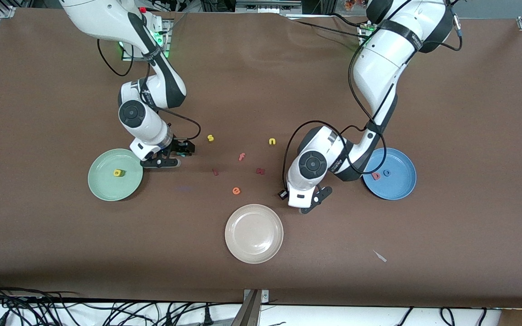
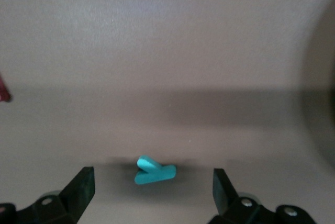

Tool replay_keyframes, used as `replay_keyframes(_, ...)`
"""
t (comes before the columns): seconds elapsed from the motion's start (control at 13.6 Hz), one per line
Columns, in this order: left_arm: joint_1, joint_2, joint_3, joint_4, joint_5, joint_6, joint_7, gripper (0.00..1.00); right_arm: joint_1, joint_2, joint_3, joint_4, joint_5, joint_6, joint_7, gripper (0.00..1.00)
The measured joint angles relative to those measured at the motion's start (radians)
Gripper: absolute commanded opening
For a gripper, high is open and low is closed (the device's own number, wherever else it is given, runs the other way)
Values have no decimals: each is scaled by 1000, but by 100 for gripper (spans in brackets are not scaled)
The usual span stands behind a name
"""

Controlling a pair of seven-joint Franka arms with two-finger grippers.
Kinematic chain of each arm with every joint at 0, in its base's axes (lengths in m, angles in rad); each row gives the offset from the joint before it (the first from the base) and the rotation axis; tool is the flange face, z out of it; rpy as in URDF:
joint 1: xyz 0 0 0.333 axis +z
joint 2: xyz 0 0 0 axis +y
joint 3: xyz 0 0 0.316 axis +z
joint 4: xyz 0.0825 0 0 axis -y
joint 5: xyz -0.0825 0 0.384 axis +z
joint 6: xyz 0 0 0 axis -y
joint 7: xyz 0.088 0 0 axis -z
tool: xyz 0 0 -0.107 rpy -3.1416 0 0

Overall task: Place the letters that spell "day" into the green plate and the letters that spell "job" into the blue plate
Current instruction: 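Grasp the teal j and the teal y with the left and right grippers, then drop the j on the blue plate and the y on the green plate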

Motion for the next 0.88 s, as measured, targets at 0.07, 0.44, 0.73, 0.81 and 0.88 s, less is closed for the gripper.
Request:
replay_keyframes(0.07,-1,0,0,0,0,0,0,0,3,2,0,-3,0,0,5,99)
replay_keyframes(0.44,5,-1,2,4,0,0,0,0,13,20,0,-7,0,14,13,84)
replay_keyframes(0.73,10,-30,9,23,0,-44,17,0,13,33,0,-7,0,29,16,68)
replay_keyframes(0.81,16,-47,10,28,0,-83,46,0,13,33,-1,-7,0,29,16,61)
replay_keyframes(0.88,27,-67,11,30,0,-121,82,0,13,32,-2,-7,0,29,16,55)
